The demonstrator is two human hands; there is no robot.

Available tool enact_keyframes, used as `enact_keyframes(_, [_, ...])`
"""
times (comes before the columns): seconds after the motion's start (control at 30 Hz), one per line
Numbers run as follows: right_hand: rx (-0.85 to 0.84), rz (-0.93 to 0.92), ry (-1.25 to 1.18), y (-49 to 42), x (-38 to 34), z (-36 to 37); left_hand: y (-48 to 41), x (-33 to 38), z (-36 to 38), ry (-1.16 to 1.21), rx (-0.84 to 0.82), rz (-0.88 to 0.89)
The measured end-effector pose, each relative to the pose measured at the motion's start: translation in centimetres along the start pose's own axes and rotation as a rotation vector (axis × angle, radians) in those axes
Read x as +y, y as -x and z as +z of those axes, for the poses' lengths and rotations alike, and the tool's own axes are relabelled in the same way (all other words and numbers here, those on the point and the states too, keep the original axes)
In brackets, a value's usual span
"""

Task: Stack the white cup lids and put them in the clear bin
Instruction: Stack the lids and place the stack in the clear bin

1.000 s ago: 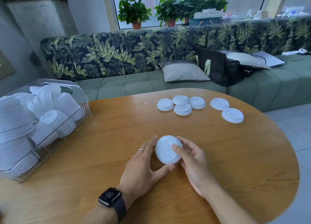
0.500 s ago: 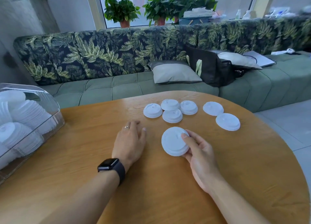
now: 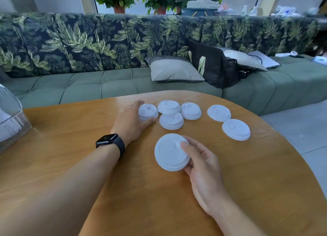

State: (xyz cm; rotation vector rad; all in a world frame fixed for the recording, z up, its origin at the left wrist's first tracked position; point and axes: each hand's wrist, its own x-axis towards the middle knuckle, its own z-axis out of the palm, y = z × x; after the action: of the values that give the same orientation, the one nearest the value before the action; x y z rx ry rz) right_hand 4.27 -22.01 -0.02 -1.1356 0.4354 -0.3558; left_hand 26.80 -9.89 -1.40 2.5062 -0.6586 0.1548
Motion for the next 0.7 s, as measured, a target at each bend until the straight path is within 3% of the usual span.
enact_keyframes(0.23, [0.016, -0.019, 0.015, 0.7, -0.1, 0.4, 2.3, -0.2, -0.7, 0.199, 0.099, -0.051])
enact_keyframes(0.47, [0.058, -0.024, 0.125, 3.4, 0.2, 1.2, 12.7, 3.5, -3.7, 0.726, 0.214, -0.256])
enact_keyframes(0.7, [0.051, -0.011, 0.274, 7.4, 0.8, 2.5, 23.2, 5.5, -4.9, 0.774, 0.143, -0.16])
